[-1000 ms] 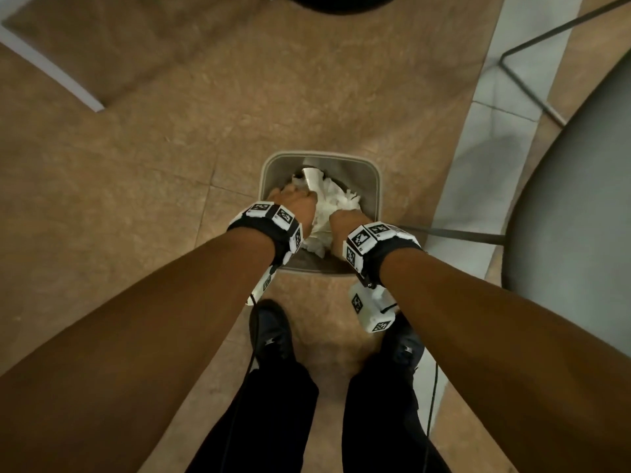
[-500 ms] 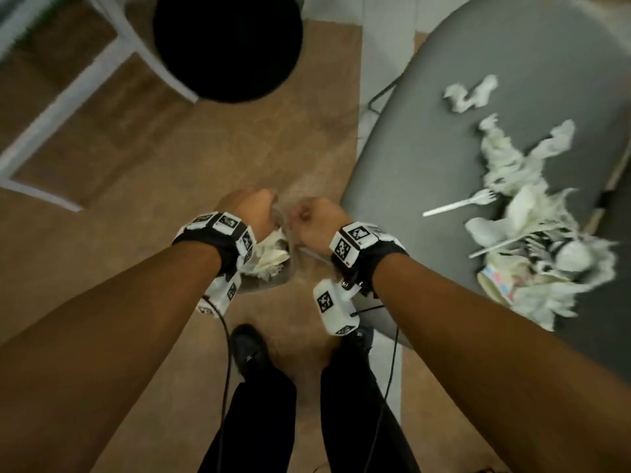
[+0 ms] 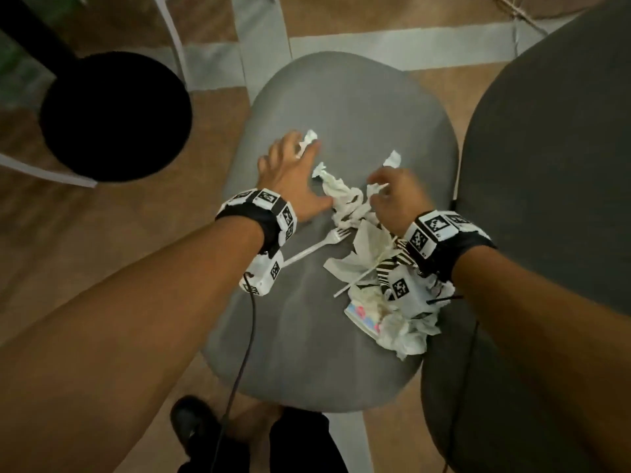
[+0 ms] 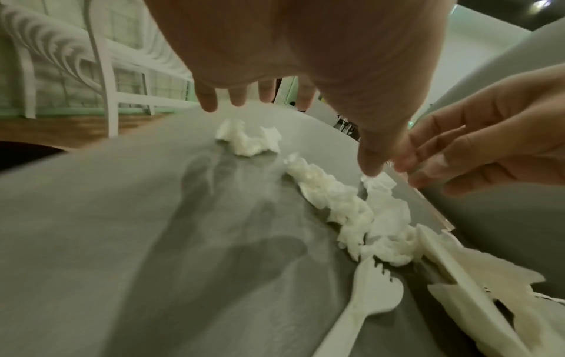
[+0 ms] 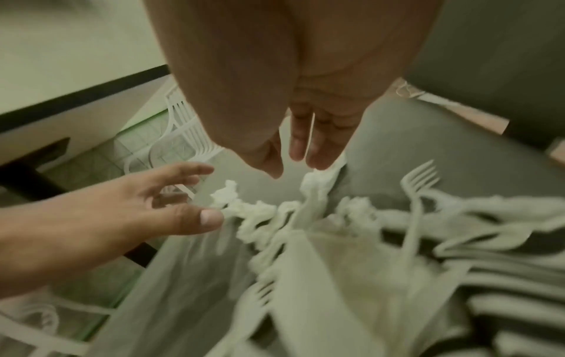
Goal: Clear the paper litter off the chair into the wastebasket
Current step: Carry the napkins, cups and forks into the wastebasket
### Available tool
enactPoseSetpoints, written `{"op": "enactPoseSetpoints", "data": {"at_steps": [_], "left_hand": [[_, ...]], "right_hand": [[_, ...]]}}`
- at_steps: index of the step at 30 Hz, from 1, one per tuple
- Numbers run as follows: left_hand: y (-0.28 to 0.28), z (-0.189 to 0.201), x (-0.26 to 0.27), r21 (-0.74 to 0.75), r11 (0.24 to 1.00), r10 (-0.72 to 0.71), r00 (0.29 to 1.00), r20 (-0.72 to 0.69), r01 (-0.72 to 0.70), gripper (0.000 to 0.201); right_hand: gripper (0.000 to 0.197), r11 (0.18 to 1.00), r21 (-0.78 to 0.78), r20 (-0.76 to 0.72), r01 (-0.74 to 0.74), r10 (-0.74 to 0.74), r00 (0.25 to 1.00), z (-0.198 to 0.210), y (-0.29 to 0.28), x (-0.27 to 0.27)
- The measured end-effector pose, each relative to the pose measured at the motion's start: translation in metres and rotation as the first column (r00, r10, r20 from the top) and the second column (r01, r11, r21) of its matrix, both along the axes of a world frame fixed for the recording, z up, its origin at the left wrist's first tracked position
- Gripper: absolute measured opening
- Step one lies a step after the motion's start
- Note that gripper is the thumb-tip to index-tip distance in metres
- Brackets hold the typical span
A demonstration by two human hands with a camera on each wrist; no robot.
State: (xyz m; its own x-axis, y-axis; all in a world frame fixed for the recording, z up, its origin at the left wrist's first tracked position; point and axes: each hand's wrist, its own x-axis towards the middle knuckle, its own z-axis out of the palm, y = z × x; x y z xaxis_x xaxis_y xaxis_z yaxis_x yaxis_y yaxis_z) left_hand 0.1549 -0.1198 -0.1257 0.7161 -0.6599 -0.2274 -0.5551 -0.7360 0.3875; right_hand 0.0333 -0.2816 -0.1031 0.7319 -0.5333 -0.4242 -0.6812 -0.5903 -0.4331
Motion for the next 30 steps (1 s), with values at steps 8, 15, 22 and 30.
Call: {"op": "enactPoseSetpoints", "data": {"at_steps": [8, 15, 22, 30], "left_hand": [[-0.03, -0.044, -0.016, -0.005, 0.997, -0.075, 0.997, -0.031, 0.075, 0.021], [-0.019, -0.029, -0.024, -0.145, 0.989, -0.01, 0.989, -0.149, -0.011, 0.022], [0.003, -0.004, -0.035, -0.092, 0.996, -0.02, 0.986, -0.163, 0.004, 0.025], [0.066, 0.011, -0.06, -0.157, 0.957, 0.215, 0.961, -0.173, -0.242, 0.015]], "right_hand": [[0.076, 0.972, 0.007, -0.18, -0.234, 0.231, 0.956, -0.024, -0.043, 0.007], [0.031, 0.946, -0.103, -0.148, -0.307, 0.291, 0.945, -0.035, -0.038, 0.003], [0.033, 0.988, 0.035, -0.061, -0.147, 0.149, 0.987, 0.004, -0.039, -0.024], [0.045, 0.995, 0.095, 0.08, 0.003, -0.01, 0.997, 0.027, 0.034, -0.022]]}}
